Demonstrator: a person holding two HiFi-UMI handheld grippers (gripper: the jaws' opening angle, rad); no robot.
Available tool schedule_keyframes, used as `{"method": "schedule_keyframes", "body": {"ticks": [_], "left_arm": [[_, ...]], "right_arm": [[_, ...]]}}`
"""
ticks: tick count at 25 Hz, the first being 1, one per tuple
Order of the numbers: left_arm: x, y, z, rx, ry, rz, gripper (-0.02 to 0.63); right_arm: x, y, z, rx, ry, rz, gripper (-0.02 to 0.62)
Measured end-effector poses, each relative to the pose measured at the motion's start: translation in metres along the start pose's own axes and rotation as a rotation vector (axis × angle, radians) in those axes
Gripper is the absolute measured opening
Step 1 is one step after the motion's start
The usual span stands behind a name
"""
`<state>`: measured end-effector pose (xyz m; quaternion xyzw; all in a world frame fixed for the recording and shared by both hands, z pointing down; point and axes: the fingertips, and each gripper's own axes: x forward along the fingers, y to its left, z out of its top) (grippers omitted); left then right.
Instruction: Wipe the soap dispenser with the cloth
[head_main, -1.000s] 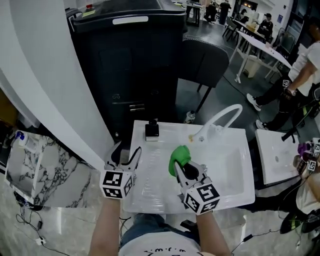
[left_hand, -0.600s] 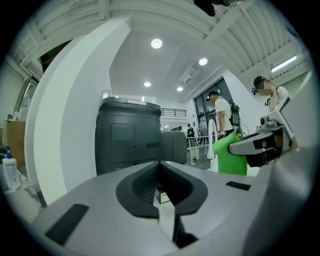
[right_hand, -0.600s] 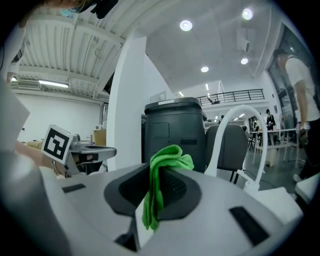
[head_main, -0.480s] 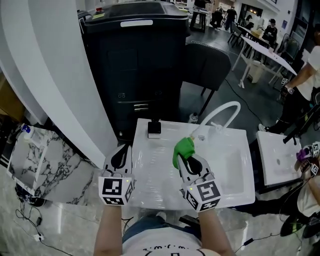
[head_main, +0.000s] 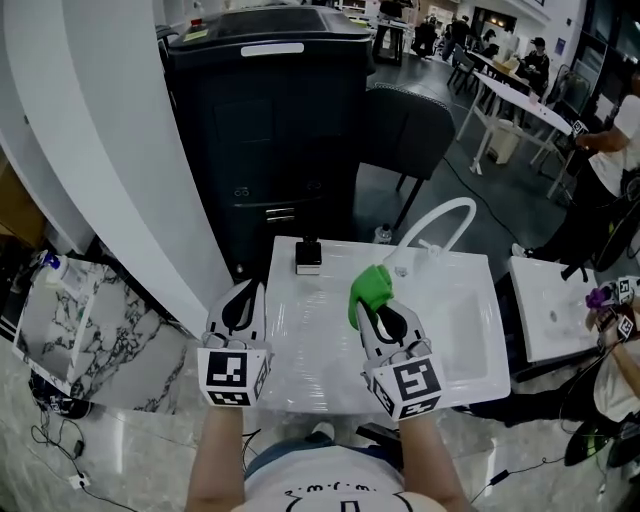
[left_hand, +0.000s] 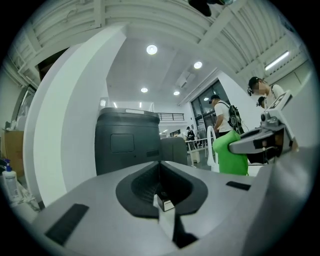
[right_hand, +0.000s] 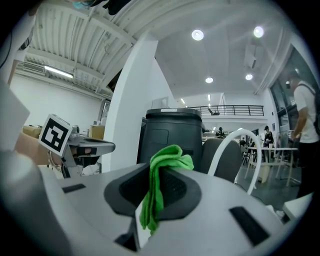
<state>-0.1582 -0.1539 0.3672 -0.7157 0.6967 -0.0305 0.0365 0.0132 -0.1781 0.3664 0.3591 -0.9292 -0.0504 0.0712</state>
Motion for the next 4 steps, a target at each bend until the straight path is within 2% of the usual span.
{"method": "schedule_keyframes", "body": {"ticks": [4], "left_arm": [[-0.0006, -0.0025, 0.0061, 0.035, -0.006, -0.003, 0.017]], "right_arm": [[-0.0014, 0.0063, 0.0052, -0.009, -0.006, 0.013, 0.049]]}}
